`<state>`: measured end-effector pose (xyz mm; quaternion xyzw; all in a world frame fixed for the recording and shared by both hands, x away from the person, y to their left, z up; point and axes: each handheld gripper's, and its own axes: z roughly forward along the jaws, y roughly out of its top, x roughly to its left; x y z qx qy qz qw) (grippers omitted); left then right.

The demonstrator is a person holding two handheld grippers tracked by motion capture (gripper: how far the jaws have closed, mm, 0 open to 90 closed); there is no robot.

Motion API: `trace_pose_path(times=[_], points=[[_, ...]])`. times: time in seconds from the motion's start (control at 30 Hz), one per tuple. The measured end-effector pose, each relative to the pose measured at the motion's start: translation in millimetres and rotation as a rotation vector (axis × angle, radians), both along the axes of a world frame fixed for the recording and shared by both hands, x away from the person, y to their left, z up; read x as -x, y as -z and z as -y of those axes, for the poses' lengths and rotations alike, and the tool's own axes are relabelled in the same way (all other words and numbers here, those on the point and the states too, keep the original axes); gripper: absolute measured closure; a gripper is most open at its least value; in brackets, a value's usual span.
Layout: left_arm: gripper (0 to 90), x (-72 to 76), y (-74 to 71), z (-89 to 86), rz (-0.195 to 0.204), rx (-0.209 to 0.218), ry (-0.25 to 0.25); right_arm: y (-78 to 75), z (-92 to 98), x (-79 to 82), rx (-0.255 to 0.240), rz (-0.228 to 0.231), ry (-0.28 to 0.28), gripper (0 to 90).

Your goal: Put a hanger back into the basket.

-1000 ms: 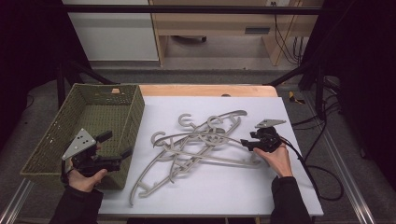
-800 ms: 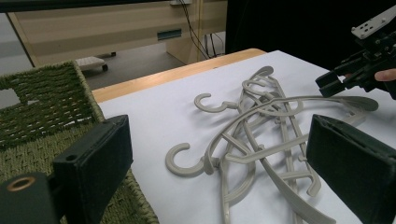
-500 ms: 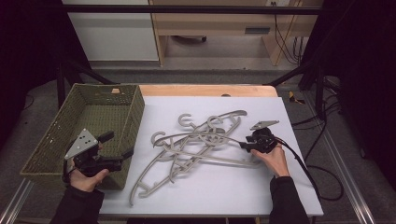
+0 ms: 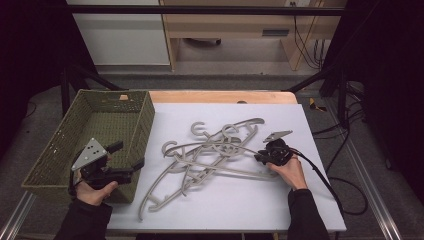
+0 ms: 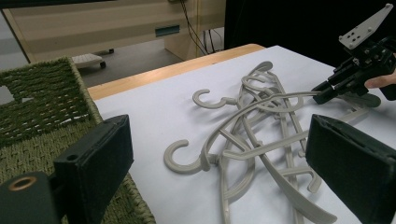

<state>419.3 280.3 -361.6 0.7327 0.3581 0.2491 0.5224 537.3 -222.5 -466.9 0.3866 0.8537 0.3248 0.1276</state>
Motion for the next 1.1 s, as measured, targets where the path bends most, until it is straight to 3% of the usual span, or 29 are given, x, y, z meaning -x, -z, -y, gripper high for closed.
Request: trace_pose_path(times=[0.2, 0.37, 0.43, 0.57, 0.87, 1.0, 1.1], points=[[6.9, 0.1, 0.0, 0.2, 0.000, -0.002, 0.001, -1.4, 1.8, 3.1, 0.007, 0.003, -0.079, 79.9], [7.0, 0.4, -0.3, 0.2, 0.001, -0.003, 0.002, -5.0, 2.8, 6.6, -0.017, -0.011, -0.101, 81.8], [7.0, 0.4, -0.3, 0.2, 0.001, -0.005, 0.002, -5.4, 4.0, 7.3, -0.018, 0.003, -0.124, 82.0], [7.0, 0.9, -0.8, 0.6, 0.003, -0.007, 0.003, -9.9, 4.8, 9.6, -0.043, -0.010, -0.106, 82.2], [7.2, 2.2, -2.5, 0.6, 0.009, -0.008, 0.004, -23.8, 9.9, 16.0, -0.105, 0.026, -0.079, 82.5], [7.3, 3.1, -3.6, 0.8, 0.010, -0.005, 0.004, -32.4, 8.7, 20.4, -0.134, 0.034, -0.097, 82.5], [7.4, 4.1, -5.0, 1.1, 0.011, -0.008, 0.008, -41.7, 5.3, 25.2, -0.136, 0.059, -0.142, 82.5]])
